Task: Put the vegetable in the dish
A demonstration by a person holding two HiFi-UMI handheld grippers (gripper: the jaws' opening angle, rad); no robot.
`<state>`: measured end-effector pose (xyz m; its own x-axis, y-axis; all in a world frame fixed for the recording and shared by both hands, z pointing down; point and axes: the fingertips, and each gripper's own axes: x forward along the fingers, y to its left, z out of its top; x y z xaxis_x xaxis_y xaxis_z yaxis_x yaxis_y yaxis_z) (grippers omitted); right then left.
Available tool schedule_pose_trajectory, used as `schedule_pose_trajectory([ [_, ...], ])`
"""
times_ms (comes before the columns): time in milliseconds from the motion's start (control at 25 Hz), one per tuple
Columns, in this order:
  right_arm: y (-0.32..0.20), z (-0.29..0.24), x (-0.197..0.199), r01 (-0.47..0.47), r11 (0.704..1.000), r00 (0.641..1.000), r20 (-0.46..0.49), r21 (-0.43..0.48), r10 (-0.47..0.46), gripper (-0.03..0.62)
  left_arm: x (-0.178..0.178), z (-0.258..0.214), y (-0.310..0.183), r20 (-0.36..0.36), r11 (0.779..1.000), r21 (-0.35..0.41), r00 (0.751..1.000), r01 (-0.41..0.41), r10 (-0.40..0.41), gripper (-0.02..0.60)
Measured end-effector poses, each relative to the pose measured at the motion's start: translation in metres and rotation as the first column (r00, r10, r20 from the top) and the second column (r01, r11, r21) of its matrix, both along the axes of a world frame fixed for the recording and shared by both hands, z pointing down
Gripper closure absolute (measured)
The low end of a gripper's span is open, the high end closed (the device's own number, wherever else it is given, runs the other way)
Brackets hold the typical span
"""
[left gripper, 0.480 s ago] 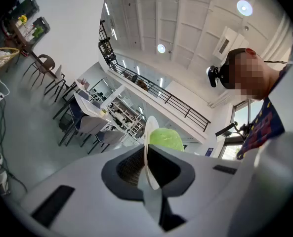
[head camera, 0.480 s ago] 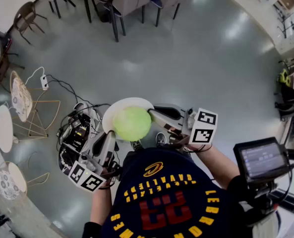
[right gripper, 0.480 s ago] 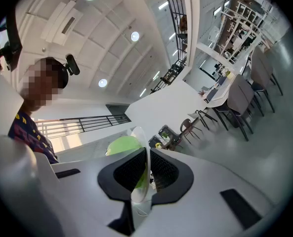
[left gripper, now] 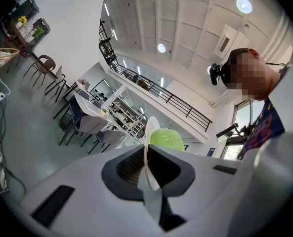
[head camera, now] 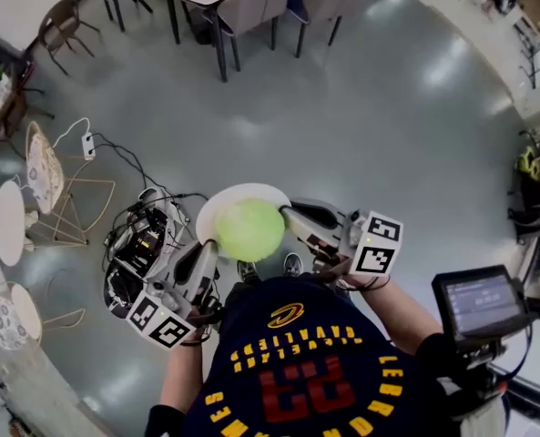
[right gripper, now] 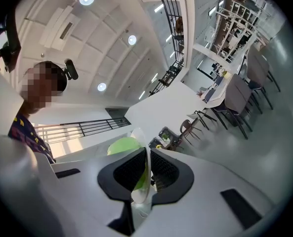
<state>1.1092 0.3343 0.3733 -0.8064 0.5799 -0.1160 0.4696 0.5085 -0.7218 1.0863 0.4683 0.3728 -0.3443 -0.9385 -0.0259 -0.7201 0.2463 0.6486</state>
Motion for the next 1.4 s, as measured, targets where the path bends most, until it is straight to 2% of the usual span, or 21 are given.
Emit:
schedule_pose_trajectory([
  [240,-0.041,0.005,0.007,0.009,1.000,1.000,-0.017,-0.007,-0.009,0.572,0.007,-0.002,-0.039,-0.034,0.999,-0.016,0.999,0.031,-0.032,0.561],
  [480,-0.035,0.019,0.011,0.085,0.996,0.995,-0.044,0.000,-0.085,0.572,0.019,0.013,-0.032,-0.073,0.994,-0.038,0.992,0.098,-0.100,0.561],
  [600,-0.029,0.025,-0.001,0.121,0.993,0.991,-0.064,-0.007,-0.121,0.572,0.012,0.018,-0.025,-0.092,0.989,-0.036,0.985,0.143,-0.146,0.561],
  [760,-0.018,0.031,-0.037,0.154,0.988,0.985,-0.074,0.004,-0.153,0.572,-0.018,0.028,-0.012,-0.117,0.984,-0.021,0.977,0.179,-0.180,0.561],
  [1120,0.024,0.027,-0.141,0.131,0.989,0.987,-0.102,0.062,-0.124,0.573,-0.125,0.029,0.030,-0.148,0.988,0.009,0.978,0.152,-0.149,0.561],
  [1240,0.044,0.028,-0.171,0.130,0.988,0.984,-0.133,0.083,-0.118,0.572,-0.157,0.035,0.050,-0.197,0.989,0.000,0.969,0.149,-0.146,0.561],
  [1400,0.069,0.039,-0.209,0.141,0.986,0.974,-0.192,0.086,-0.123,0.572,-0.191,0.055,0.076,-0.311,0.982,0.016,0.934,0.188,-0.174,0.561],
])
